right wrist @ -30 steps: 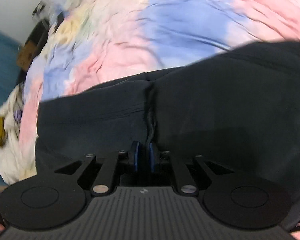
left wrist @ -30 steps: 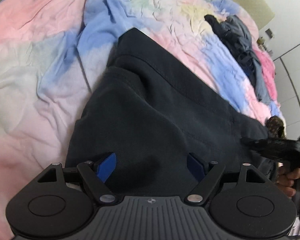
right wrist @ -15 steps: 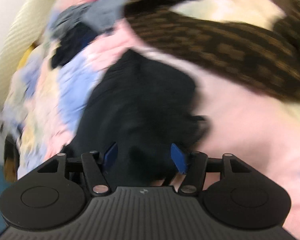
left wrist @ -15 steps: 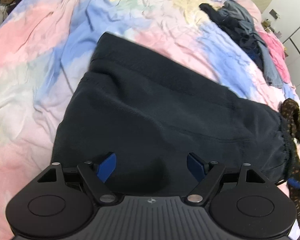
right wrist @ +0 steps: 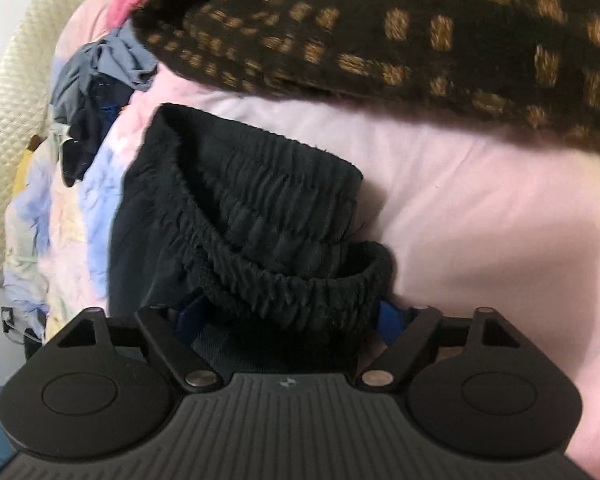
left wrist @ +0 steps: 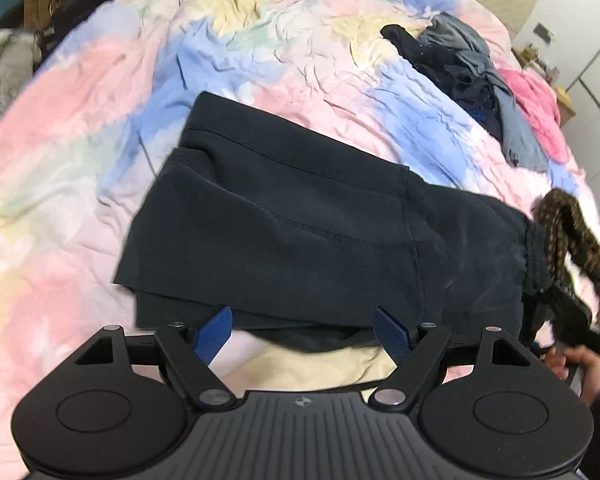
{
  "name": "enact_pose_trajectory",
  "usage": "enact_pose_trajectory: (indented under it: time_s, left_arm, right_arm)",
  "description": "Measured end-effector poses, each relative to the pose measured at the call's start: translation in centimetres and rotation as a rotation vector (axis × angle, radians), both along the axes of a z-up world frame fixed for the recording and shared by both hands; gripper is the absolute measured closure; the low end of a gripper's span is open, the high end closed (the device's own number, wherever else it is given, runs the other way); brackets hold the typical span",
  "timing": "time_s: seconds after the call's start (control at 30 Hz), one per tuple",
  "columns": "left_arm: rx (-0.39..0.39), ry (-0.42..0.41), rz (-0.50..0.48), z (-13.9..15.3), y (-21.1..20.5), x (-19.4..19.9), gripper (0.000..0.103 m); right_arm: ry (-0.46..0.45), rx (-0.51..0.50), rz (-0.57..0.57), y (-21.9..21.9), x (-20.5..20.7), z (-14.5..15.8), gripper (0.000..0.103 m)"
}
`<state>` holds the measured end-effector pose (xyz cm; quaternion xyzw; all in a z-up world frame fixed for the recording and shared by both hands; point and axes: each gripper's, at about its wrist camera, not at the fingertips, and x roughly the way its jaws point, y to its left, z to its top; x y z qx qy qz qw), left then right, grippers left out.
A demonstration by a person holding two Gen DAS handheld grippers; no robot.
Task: Fold clothes
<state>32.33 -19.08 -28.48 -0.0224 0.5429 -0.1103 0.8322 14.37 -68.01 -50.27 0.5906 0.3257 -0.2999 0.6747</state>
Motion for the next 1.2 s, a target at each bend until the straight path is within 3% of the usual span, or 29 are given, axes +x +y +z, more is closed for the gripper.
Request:
enact_pose_trajectory:
  time_s: [0.13,0.23,0.33,0.63,0.77,0.9,1.07,1.2]
  left_arm:
    - [-0.014,-0.026,0.03,1.6,1.0,-1.6,0.023]
    - [-0.035,-0.034,0.064,2.1,2.0,-2.5,0.023]
    - [-0.048,-0.045,0.087,2.6,2.9,-3.1,0.023]
    - [-0.106,-0.103,0.093,4.5,7.8,-4.8,0.023]
    - [-0.143,-0.134,0.08,5.1,11.6,-4.5,0.023]
    - [-0.181,-0.147,0.082,5.1,16.6,-3.0,0.023]
    - [-0.218,-0.155,0.111,4.0,23.9,-0.8,0.023]
    - [-0.213,-0.133,0.152,1.9,29.3,0.2,0.023]
  right_arm:
    - [0.025,-0.044,0.01,0.5,-0.2,1.4,0.057]
    - [0.016,-0.092,0.033,1.1,-0.6,3.4,0.071]
    - [-0.01,-0.182,0.101,2.0,-0.1,6.7,0.077]
    - [-0.124,-0.455,0.295,7.2,4.7,16.9,0.08]
    - [-0.166,-0.593,0.391,12.3,7.5,21.0,0.081]
    - [-0.17,-0.763,0.523,20.4,10.5,24.3,0.081]
    - [-0.14,-0.999,0.751,32.7,15.3,23.9,0.081]
    - [-0.088,-1.098,0.977,41.2,18.8,18.8,0.081]
